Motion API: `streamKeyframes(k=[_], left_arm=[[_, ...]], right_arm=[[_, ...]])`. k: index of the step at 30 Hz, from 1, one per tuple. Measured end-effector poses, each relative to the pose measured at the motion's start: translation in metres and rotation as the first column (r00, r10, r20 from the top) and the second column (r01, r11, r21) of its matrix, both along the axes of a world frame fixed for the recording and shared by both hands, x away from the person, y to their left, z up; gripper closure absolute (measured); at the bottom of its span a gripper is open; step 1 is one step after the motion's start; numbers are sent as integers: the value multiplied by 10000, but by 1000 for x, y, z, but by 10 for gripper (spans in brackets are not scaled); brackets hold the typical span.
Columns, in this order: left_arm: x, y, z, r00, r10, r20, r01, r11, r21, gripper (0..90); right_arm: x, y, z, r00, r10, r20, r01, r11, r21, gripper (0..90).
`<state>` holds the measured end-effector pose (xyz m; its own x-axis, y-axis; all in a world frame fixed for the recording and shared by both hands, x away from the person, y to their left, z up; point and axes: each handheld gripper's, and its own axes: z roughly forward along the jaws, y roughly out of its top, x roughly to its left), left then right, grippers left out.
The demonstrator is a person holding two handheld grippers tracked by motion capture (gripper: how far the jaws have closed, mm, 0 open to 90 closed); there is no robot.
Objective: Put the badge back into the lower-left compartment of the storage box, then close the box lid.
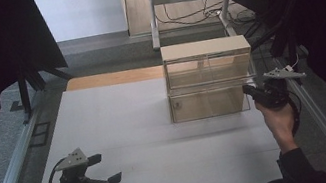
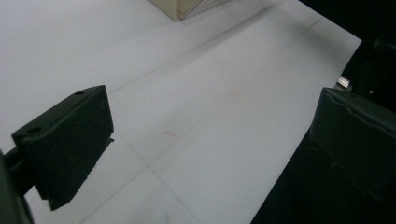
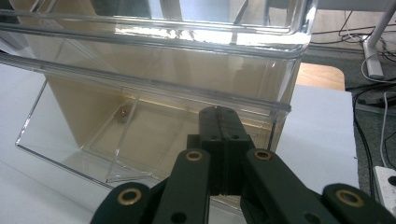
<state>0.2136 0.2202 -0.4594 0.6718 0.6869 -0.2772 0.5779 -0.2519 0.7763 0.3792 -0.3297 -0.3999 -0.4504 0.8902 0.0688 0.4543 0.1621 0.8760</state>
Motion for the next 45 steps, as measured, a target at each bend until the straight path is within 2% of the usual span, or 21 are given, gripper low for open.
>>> streamKeyframes(k=[7, 13, 21, 26, 45], left_arm=[[-14, 17, -10, 9987, 476, -204, -469, 9983, 347, 0], [-22, 27, -20, 9954, 845, -461, -798, 9922, 959, 0], [-23, 30, -20, 9947, 927, -443, -890, 9928, 798, 0], [-23, 30, -20, 9936, 970, -579, -916, 9918, 886, 0], [-23, 28, -20, 9935, 972, -588, -901, 9894, 1140, 0]], right_arm=[[0, 0, 0, 10000, -4, -6, 4, 10000, -7, 896], [0, 0, 0, 10000, -11, -2, 11, 10000, 2, 896], [0, -1, 0, 10000, -16, -1, 16, 10000, 12, 896], [-1, -1, -1, 10000, -10, -23, 10, 10000, 17, 896], [-12, 0, -10, 9982, 387, -449, -396, 9990, -205, 896]])
